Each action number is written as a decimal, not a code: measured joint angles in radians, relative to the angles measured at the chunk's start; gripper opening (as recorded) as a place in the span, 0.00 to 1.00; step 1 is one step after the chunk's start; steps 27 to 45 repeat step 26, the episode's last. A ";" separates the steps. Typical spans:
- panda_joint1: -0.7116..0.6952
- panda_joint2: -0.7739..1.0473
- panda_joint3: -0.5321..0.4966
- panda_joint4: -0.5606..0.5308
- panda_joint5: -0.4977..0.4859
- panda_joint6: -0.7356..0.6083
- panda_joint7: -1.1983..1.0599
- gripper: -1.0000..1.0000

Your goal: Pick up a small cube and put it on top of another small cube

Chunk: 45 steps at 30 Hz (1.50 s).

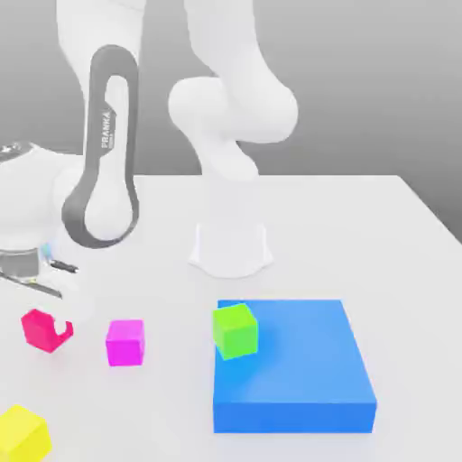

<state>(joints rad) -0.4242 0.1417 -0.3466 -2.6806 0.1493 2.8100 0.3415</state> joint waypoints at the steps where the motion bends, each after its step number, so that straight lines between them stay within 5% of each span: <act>1: 0.011 -0.030 -0.007 -0.012 -0.033 -0.015 0.047 0.00; 8: 0.054 -0.209 0.042 -0.111 -0.193 -0.084 0.398 0.00; 15: 0.053 -0.375 0.147 -0.212 -0.244 -0.148 0.683 0.00; 23: 0.087 -0.152 0.159 -0.222 -0.149 0.082 0.657 0.00; 24: 0.086 -0.134 0.164 -0.221 -0.139 0.100 0.649 1.00; 45: 0.086 -0.134 0.164 -0.221 -0.139 0.100 0.649 1.00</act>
